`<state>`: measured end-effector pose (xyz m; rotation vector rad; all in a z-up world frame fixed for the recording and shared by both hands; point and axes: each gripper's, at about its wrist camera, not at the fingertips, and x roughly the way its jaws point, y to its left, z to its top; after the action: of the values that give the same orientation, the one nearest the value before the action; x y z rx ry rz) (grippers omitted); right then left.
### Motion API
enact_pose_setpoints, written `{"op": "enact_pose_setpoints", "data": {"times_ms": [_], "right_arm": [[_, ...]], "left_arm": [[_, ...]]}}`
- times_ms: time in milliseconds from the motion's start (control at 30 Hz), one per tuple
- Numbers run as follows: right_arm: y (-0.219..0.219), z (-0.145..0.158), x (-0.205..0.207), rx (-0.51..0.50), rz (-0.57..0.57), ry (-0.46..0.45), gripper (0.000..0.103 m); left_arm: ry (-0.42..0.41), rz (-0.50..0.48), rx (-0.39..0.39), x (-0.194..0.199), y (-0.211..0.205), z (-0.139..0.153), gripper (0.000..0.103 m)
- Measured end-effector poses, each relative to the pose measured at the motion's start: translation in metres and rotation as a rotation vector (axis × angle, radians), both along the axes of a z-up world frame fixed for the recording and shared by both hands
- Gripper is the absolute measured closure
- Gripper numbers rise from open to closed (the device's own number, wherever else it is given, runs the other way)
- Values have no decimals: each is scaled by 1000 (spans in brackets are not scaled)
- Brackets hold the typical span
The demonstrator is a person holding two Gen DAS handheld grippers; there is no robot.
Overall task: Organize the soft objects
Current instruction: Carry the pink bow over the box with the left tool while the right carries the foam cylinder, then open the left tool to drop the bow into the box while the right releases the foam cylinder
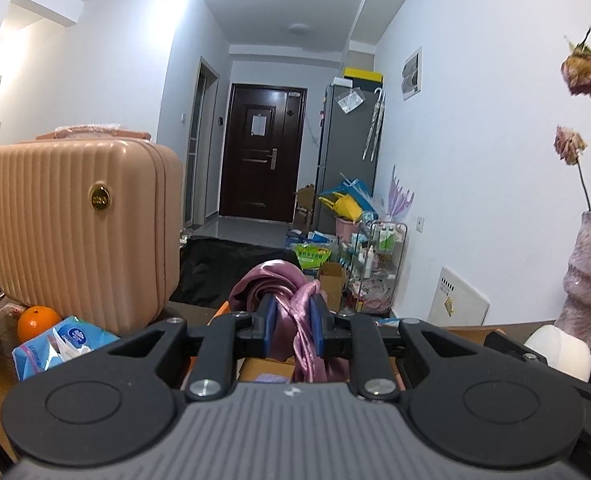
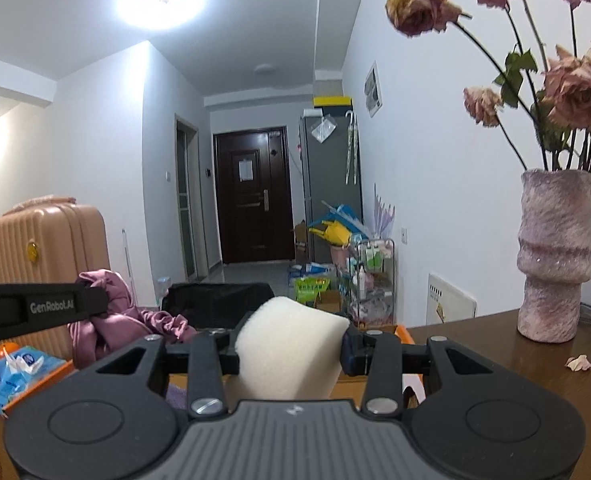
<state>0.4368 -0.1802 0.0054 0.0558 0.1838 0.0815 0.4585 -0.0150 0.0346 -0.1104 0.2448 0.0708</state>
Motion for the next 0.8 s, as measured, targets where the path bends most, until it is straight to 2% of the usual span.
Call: {"op": "enact_pose_setpoints", "data": {"times_ms": [233,533,800], "right_arm": [[1,-9,12,-12,6,71,64],[0,-25,24,-29,1,148,64],[3,-29,19,-44,1,146,60]], "left_arm": [[48,-3,15,12,0,-13,84],[54,-23,56,13,-4,-22,87],[55,-47,68,10,-10,-25,85]]}}
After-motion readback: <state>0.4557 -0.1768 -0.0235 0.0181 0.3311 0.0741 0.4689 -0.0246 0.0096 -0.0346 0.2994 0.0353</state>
